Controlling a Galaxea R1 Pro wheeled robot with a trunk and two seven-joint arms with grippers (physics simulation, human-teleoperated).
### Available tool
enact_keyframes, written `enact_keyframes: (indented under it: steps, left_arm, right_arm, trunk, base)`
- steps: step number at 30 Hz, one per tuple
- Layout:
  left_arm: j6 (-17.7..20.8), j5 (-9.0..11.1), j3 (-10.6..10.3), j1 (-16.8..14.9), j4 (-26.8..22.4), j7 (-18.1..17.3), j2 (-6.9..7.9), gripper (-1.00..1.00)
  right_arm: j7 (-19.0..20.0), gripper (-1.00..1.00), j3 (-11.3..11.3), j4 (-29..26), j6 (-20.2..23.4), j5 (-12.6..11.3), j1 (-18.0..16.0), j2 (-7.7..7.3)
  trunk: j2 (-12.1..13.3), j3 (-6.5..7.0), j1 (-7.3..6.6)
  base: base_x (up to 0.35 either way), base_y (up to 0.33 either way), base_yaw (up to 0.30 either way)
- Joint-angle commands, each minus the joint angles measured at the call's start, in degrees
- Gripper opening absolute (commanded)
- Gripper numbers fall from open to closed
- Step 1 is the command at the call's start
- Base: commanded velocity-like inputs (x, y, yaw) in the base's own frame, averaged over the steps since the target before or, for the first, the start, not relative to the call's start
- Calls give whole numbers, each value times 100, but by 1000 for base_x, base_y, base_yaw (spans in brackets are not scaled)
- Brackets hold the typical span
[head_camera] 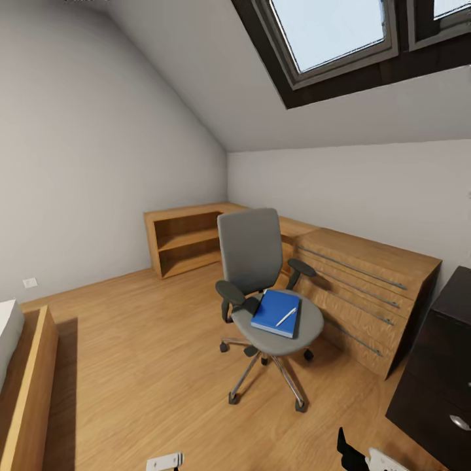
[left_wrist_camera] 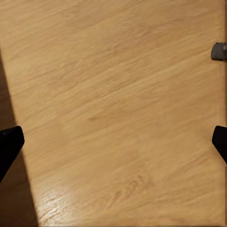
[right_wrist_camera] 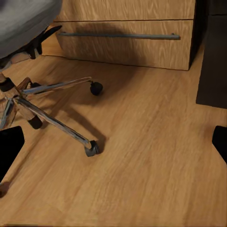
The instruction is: In the bedroom, organize the workspace by keeping the computer under the desk, ensuring the monitor is on the desk, placing the keyboard on the desk next to the monitor, placing the mouse on the desk next to the keyboard, moving the folder from the swivel chair onto the desk next to the mouse, stacking the notebook on top of the folder with the pen on top of the notebook, and positioning the swivel chair next to the desk.
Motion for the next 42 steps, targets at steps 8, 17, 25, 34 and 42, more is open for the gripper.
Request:
enact_keyframes:
  steps: [8,17,25,34,42]
  left_arm:
    - [-38,43,-48,-4,205,10,-11,100]
    - [-39,43,-50,-4,298,-15,-25,100]
    - [-39,43,-50,-4,371,-30,-85,100]
    - [-39,51,-41,-4,415,-31,-86,100]
    - [-39,52,-40,-4,454,-32,-86,100]
  right_arm:
    - [50,100,-46,19,-9,1052,62,12]
    - [50,100,-40,19,-6,1070,64,14]
    - [50,100,-40,19,-4,1073,65,13]
    - [50,100,-39,19,-1,1097,65,13]
    - [50,100,-39,19,0,1103,65,13]
  trunk:
    - [319,172,-177]
    - [680,327,-375]
    - [1001,441,-551]
    - [1362,551,-748]
    - [1683,683,-924]
  base:
    - [0,0,-215]
    - [0,0,-257]
    - [0,0,-247]
    - [0,0,-178]
    - [0,0,-24]
